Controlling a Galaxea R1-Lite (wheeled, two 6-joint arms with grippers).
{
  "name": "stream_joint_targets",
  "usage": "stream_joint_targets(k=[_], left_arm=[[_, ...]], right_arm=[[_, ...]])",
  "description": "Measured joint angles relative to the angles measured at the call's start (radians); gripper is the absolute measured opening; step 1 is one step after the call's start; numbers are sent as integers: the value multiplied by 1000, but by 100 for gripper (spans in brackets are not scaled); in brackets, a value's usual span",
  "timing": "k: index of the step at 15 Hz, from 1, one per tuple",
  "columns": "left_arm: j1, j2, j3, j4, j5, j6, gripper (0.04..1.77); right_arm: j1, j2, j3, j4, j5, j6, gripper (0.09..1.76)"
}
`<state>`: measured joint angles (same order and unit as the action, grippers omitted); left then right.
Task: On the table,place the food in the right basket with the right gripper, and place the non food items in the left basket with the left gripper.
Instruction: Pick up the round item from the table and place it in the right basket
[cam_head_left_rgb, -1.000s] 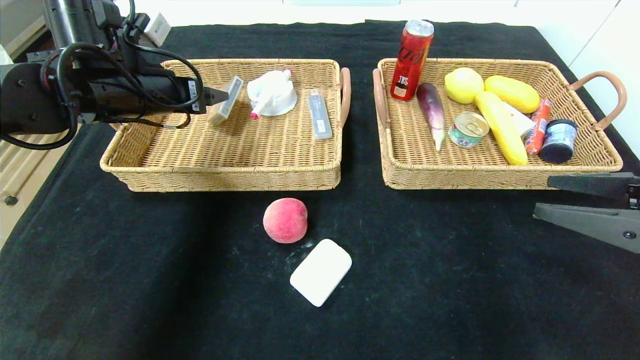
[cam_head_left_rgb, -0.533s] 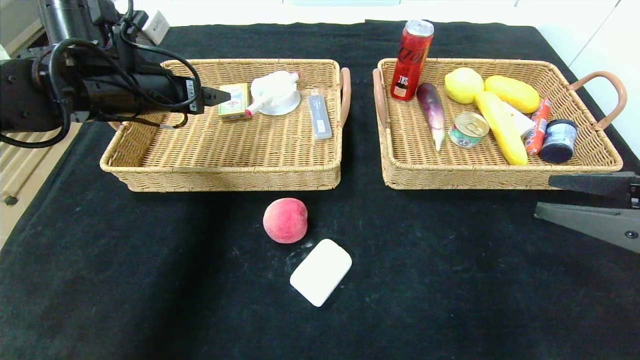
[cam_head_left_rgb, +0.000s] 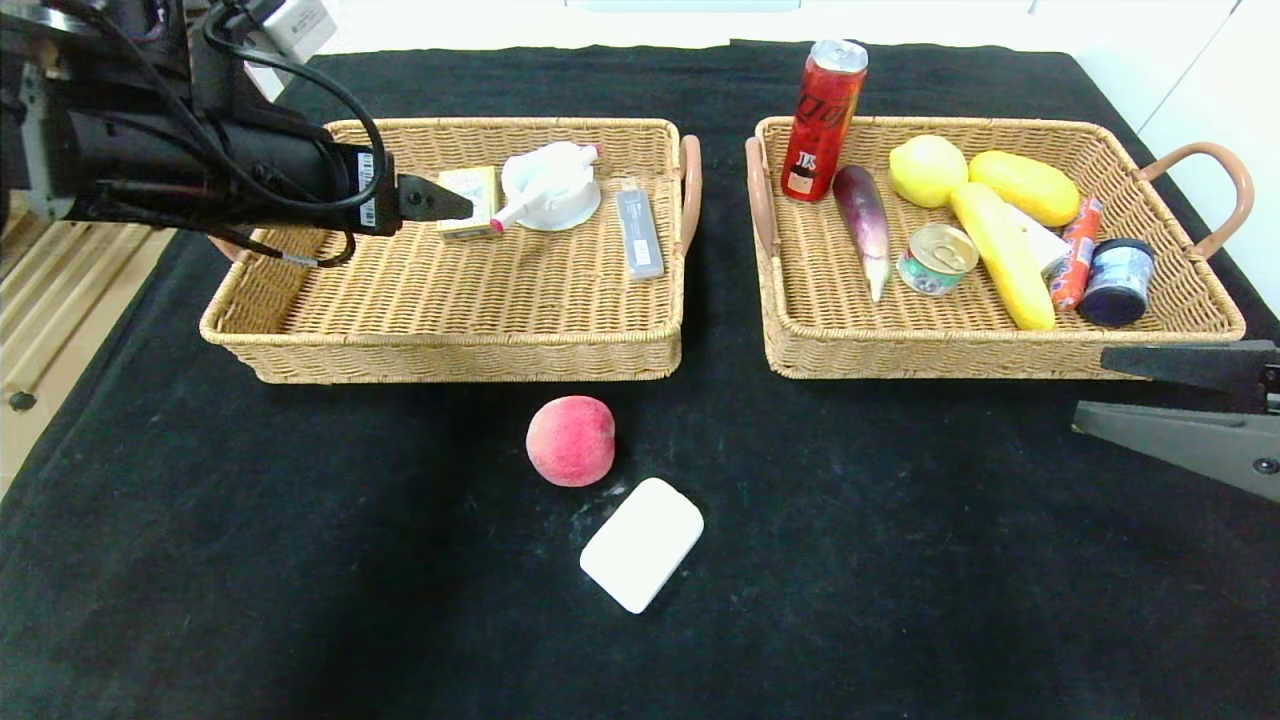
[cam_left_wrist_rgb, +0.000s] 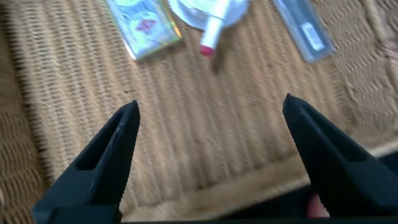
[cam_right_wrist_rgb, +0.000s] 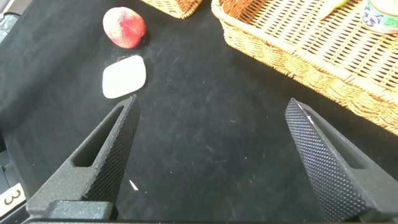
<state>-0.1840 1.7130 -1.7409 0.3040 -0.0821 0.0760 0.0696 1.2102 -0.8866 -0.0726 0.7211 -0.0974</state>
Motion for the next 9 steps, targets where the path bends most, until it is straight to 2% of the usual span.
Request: stream_joint_targets(k=[3, 7, 9], left_arm=[[-85, -69, 4, 104, 67, 0, 168], [-213, -126, 7, 246, 220, -4, 169], [-250, -136, 10, 299, 240, -14, 170]], right_arm=[[-2, 0, -1, 0, 0, 0, 171], [-3, 0, -1, 0, 0, 0, 171], [-4, 0, -1, 0, 0, 0, 171]])
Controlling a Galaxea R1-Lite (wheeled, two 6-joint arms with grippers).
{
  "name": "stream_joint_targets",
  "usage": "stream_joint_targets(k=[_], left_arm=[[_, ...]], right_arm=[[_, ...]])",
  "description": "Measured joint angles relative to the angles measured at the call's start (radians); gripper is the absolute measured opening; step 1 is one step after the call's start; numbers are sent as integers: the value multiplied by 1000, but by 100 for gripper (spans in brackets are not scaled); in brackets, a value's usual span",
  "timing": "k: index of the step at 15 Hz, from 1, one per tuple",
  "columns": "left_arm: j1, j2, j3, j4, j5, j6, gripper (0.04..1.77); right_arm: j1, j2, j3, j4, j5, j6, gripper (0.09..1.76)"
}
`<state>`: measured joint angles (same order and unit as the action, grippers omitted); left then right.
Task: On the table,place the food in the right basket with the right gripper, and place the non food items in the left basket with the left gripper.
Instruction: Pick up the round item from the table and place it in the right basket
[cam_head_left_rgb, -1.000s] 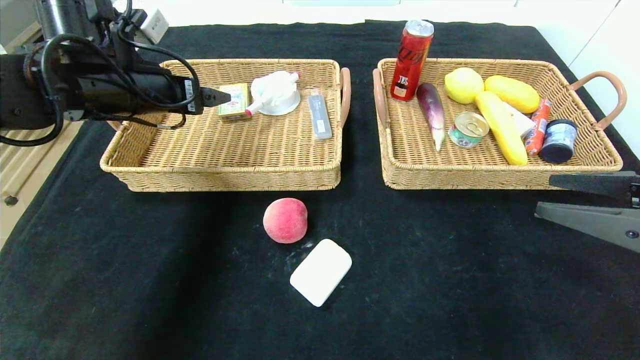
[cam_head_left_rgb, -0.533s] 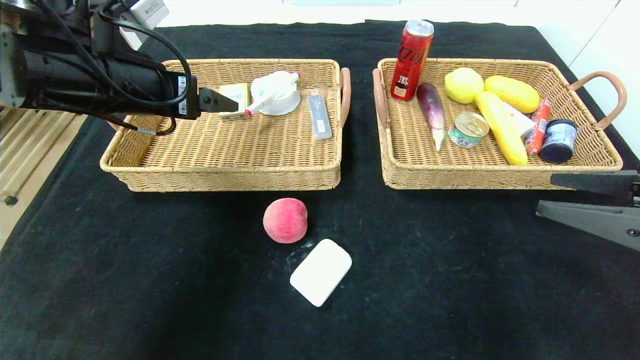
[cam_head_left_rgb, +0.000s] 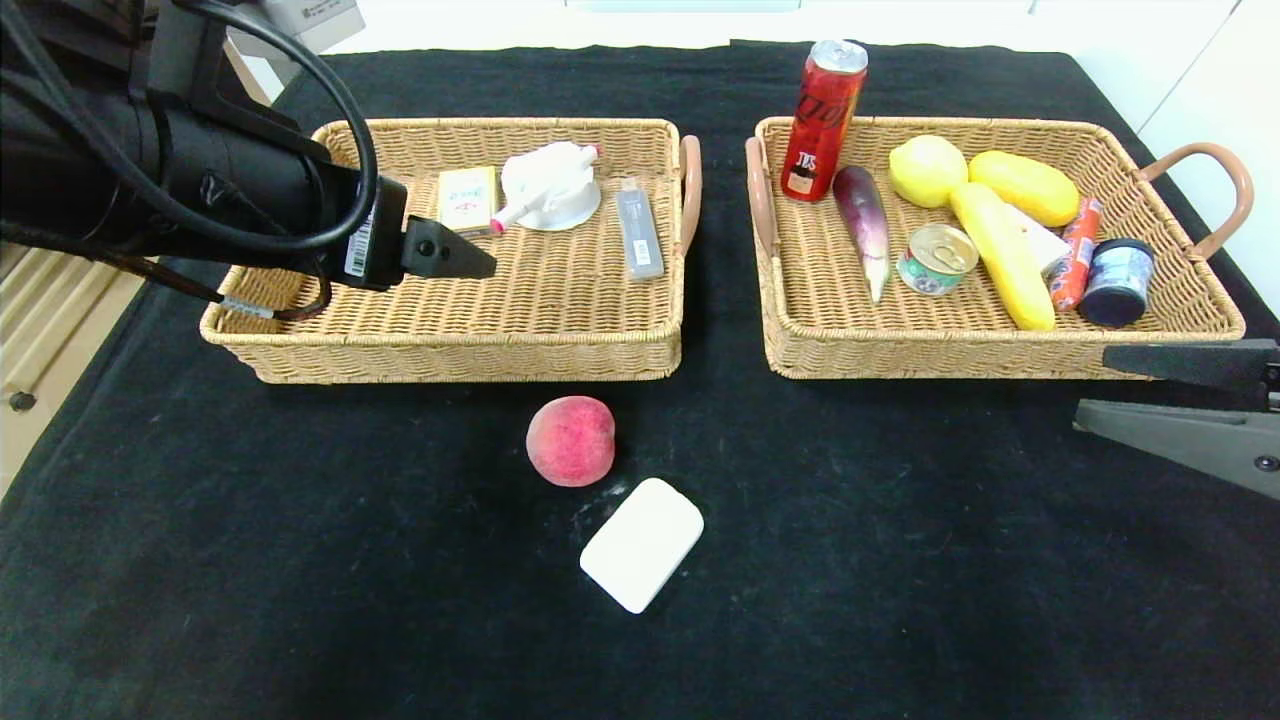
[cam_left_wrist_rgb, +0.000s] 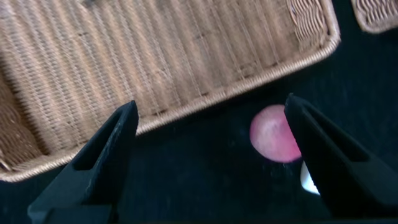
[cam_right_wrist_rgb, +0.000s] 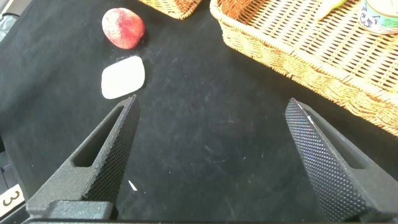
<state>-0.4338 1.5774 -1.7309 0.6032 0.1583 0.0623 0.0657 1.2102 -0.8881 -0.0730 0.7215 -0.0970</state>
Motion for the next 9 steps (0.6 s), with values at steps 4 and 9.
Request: stream_joint_targets(k=[4, 9], left_arm=[[-71, -4, -2, 136, 20, -80, 170], [-164, 26, 30, 173, 73, -201, 171]], right_arm=[[-1, 0, 0, 0, 0, 0, 171], [-1, 4, 0, 0, 0, 0, 171]])
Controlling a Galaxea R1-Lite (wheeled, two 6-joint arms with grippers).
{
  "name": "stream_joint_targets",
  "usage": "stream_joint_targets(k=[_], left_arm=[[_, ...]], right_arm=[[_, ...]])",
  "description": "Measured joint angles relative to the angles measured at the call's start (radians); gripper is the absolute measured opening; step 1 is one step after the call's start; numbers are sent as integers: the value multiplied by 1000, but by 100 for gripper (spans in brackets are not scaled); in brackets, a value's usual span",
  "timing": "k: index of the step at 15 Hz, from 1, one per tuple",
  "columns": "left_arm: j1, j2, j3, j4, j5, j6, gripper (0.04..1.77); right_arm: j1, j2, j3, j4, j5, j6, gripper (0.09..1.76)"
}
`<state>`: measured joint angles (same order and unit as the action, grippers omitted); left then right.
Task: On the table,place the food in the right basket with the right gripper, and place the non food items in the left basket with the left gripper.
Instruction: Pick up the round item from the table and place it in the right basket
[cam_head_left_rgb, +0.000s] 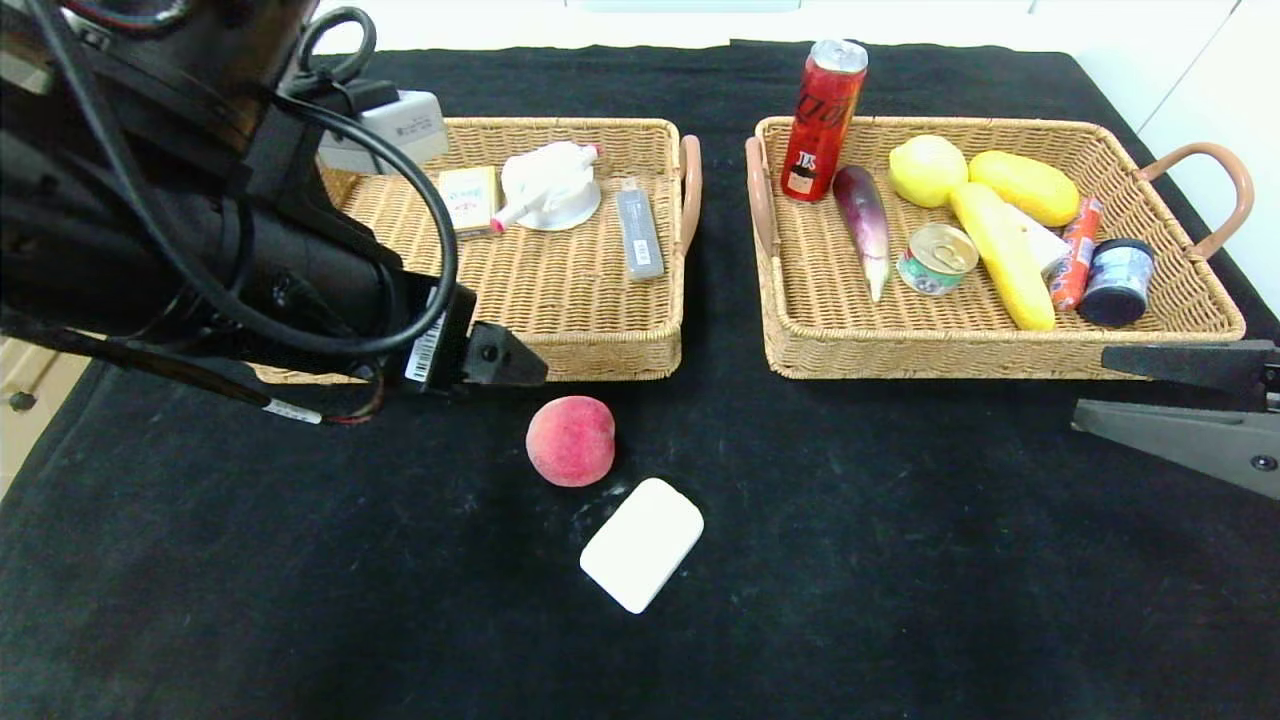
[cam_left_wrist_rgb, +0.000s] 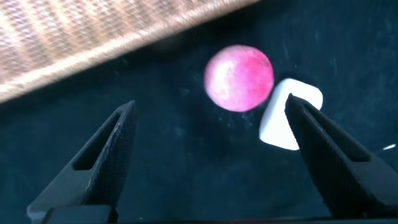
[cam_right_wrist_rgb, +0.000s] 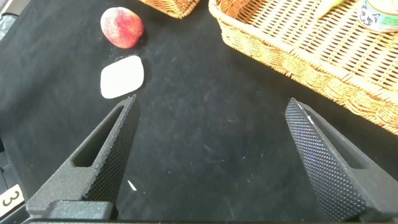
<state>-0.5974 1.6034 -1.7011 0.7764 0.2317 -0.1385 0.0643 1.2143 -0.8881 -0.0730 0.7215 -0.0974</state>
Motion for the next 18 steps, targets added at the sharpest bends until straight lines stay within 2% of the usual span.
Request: stream_joint_targets(k=[5, 8, 18], left_arm=[[-51, 57, 21, -1, 8, -52, 171], [-70, 98, 21, -1, 42, -106, 171], [-79, 222, 3, -15, 112, -179, 172]], right_arm=[[1, 2, 0, 0, 0, 0, 171], [0, 2, 0, 0, 0, 0, 171], [-1, 0, 0, -1, 0, 0, 171]])
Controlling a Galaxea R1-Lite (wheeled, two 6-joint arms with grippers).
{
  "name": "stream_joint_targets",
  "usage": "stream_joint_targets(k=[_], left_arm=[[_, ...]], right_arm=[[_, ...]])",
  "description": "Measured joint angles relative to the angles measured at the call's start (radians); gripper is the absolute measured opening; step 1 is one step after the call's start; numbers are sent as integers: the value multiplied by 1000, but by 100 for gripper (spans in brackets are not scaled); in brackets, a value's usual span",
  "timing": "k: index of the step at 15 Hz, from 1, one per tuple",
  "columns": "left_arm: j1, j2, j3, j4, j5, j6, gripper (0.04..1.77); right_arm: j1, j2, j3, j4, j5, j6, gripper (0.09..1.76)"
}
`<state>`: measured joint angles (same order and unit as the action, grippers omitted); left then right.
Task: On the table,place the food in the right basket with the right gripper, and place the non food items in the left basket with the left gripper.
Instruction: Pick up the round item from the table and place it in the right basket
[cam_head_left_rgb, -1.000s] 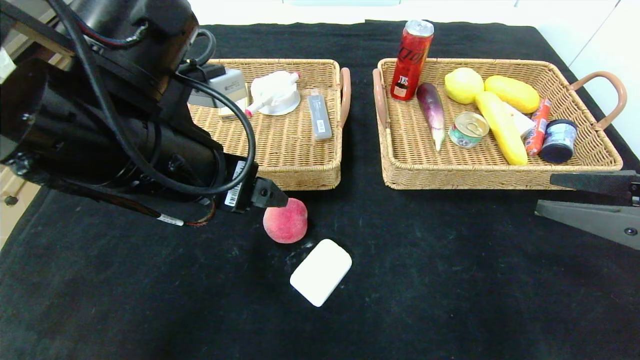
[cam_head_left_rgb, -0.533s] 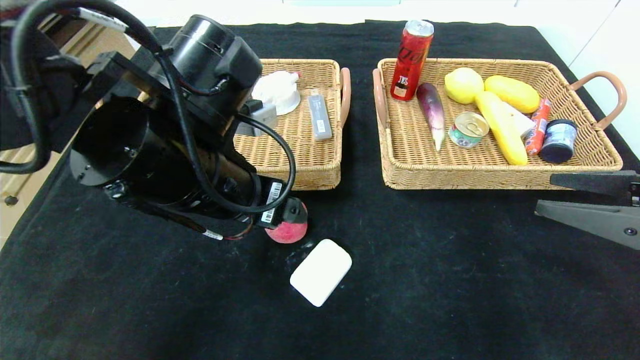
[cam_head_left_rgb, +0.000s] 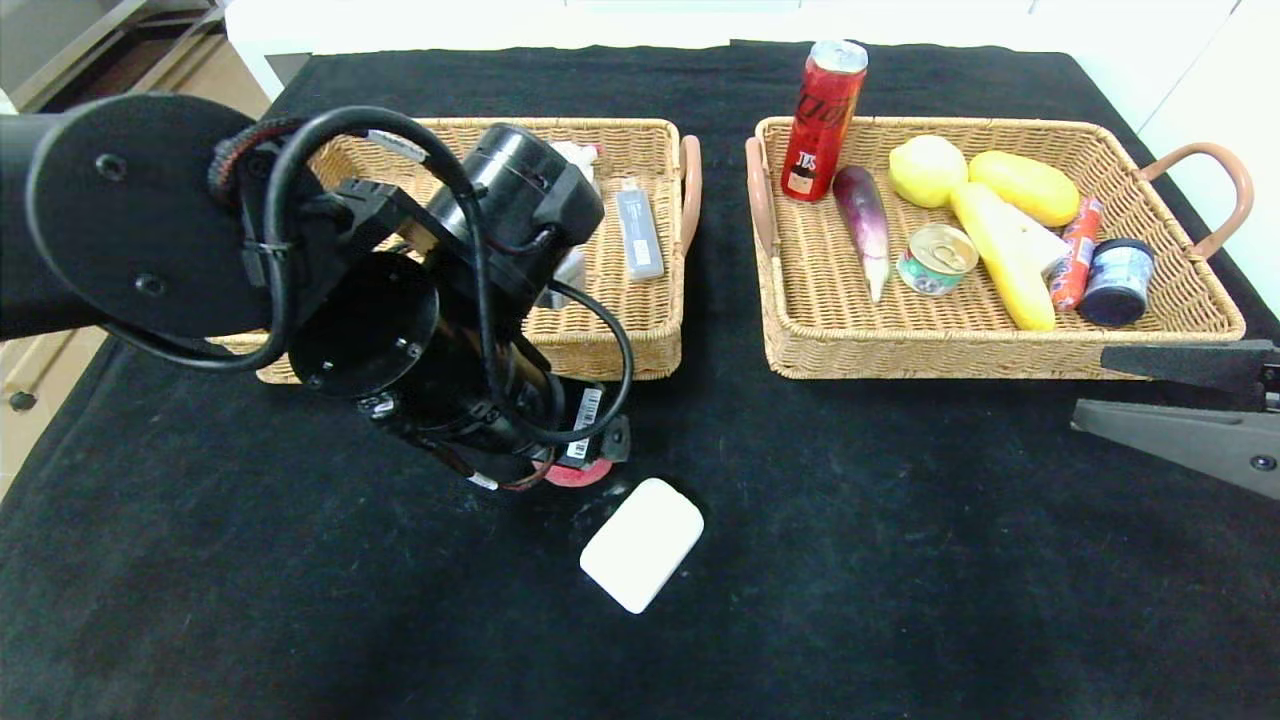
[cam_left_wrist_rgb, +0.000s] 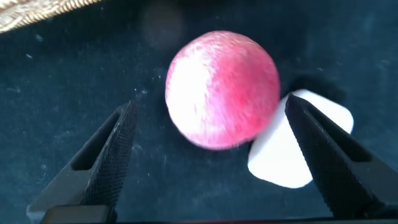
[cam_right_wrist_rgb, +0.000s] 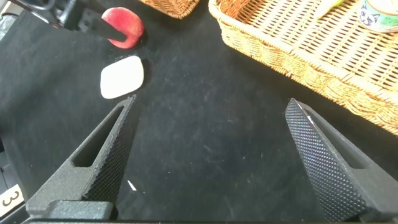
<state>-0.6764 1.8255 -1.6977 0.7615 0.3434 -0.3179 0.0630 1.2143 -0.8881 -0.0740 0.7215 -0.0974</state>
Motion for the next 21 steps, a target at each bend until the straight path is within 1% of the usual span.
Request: stream_joint_targets(k=[6, 8, 13, 14, 16, 17, 18, 21], left_arm=[[3, 44, -13, 0, 6, -5, 172], [4, 53, -17, 0, 23, -6, 172], [7, 61, -21, 3, 26, -6, 172], [7, 61, -21, 3, 26, -6, 164], [7, 61, -21, 4, 25, -4, 128], [8, 61, -20, 4, 26, -4, 118], [8, 59, -20, 4, 25, -4, 113], [8, 57, -19, 5, 25, -6, 109]], right_arm=[[-1, -1, 0, 0, 0, 0, 171], [-1, -1, 0, 0, -1, 0, 171], [0, -1, 0, 0, 0, 0, 171], [0, -1, 0, 0, 0, 0, 171], [0, -1, 0, 0, 0, 0, 171], [0, -1, 0, 0, 0, 0, 171], [0, -1, 0, 0, 0, 0, 171], [0, -1, 0, 1, 0, 0, 171]])
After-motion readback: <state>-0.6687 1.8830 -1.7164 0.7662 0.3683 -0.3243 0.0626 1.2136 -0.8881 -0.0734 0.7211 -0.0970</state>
